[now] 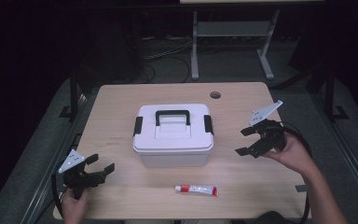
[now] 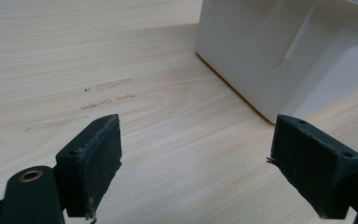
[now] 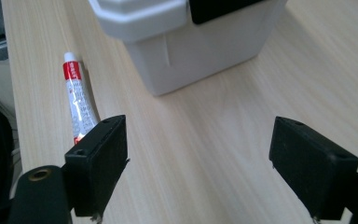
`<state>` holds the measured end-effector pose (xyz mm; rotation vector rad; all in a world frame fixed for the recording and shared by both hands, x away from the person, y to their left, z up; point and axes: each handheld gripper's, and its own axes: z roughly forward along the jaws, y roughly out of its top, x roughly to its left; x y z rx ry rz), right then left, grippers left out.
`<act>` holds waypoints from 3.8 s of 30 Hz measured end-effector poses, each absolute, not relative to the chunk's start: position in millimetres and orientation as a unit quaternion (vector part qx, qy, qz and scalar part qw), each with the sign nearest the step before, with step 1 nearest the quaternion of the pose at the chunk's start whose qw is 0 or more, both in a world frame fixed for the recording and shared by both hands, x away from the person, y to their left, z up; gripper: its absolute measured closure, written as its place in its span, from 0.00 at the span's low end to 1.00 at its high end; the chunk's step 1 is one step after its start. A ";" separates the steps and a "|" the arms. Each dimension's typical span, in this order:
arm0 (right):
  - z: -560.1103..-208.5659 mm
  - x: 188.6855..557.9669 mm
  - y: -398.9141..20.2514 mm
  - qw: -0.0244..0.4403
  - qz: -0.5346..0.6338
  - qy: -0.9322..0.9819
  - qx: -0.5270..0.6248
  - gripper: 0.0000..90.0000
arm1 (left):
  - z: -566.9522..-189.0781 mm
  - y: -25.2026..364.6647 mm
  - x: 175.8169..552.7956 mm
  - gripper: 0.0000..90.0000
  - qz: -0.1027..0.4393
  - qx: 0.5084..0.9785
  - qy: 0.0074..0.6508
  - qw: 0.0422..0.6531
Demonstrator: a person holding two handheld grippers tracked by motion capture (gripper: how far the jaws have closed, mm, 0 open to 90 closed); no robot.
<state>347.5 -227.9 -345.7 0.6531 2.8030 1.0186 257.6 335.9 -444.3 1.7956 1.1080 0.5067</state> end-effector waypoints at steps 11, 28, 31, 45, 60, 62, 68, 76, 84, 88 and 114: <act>-314.0 378.2 -193.2 0.025 0.314 0.934 0.166 0.20 | -444.5 336.5 258.2 0.17 0.206 0.732 0.450 0.468; -282.1 417.0 -133.7 0.012 0.286 0.952 0.110 0.21 | -445.1 339.3 260.4 0.17 0.204 0.729 0.454 0.471; -277.7 421.7 -120.9 0.008 0.283 0.953 0.105 0.21 | -445.2 339.8 260.7 0.17 0.204 0.728 0.454 0.472; -272.4 442.4 -79.3 -0.009 0.277 0.958 0.077 0.24 | -445.3 340.1 261.6 0.17 0.202 0.728 0.453 0.473; -275.2 455.7 -42.7 -0.027 0.261 0.963 0.056 0.38 | -445.5 340.6 262.1 0.17 0.201 0.727 0.454 0.474; -276.7 456.6 -39.8 -0.032 0.258 0.964 0.058 0.42 | -445.5 340.7 262.2 0.17 0.201 0.727 0.454 0.475; -282.7 460.1 -29.8 -0.042 0.247 0.967 0.052 0.53 | -445.6 340.4 262.4 0.17 0.201 0.728 0.453 0.475; -285.8 461.4 -19.7 -0.047 0.239 0.969 0.049 0.65 | -445.6 340.4 262.8 0.17 0.201 0.730 0.452 0.473; -285.6 461.2 -10.0 -0.048 0.236 0.970 0.040 0.84 | -445.8 340.5 262.9 0.17 0.200 0.727 0.453 0.475; -284.9 460.9 -10.7 -0.049 0.239 0.969 0.037 0.90 | -445.7 340.2 262.9 0.17 0.200 0.729 0.452 0.474; -278.6 457.1 -11.2 -0.054 0.248 0.967 0.017 0.93 | -445.8 339.4 263.2 0.17 0.199 0.729 0.453 0.473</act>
